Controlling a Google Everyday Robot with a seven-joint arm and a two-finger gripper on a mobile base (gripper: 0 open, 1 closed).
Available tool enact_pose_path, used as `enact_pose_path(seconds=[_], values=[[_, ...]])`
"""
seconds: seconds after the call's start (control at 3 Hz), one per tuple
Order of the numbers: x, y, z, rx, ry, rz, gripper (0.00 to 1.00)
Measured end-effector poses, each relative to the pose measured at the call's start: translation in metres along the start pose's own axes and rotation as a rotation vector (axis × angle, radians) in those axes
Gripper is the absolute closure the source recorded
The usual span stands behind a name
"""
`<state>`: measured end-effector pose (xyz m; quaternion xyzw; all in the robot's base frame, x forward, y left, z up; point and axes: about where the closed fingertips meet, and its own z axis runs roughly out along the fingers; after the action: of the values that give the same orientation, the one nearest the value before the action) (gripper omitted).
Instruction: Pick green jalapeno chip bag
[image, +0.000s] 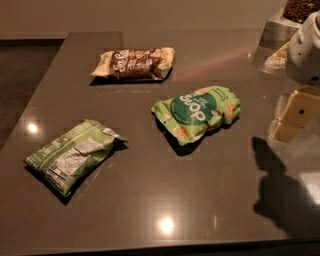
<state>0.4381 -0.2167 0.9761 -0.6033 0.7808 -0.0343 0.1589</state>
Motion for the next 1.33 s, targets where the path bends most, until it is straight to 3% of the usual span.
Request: enact_pose_path(seconds=[0.67, 1.0, 1.33], values=[[-0.011, 0.002, 0.002, -0.019, -0.034, -0.02, 0.0], [-0.059, 0.01, 0.012, -0.069, -0.153, -0.088, 0.0], [-0.096, 0.015, 0.018, -0.097, -0.221, -0.14, 0.0]])
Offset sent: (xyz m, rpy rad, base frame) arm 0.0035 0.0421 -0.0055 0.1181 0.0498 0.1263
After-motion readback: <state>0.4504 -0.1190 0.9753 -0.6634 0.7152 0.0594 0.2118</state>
